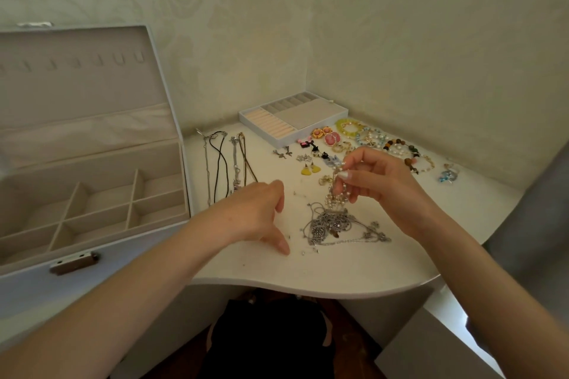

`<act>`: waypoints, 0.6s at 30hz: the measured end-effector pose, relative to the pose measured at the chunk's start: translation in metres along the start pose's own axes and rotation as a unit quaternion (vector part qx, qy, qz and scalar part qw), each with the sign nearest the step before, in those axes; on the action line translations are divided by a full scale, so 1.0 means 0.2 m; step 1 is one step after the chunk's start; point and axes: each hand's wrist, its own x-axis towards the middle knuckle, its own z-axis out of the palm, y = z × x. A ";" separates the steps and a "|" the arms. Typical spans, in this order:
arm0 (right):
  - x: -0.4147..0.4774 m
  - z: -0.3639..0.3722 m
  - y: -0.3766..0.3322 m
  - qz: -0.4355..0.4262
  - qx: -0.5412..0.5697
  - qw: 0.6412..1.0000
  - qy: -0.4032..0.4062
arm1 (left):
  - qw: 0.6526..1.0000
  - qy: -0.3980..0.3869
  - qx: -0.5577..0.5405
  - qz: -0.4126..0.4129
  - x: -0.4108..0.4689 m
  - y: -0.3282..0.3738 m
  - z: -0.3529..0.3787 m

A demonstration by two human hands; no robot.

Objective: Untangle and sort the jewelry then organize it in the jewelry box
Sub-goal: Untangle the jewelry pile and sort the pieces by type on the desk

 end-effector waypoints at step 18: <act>-0.02 -0.02 0.01 0.008 -0.006 1.000 0.005 | 0.970 0.183 -0.161 0.003 0.31 0.02 0.08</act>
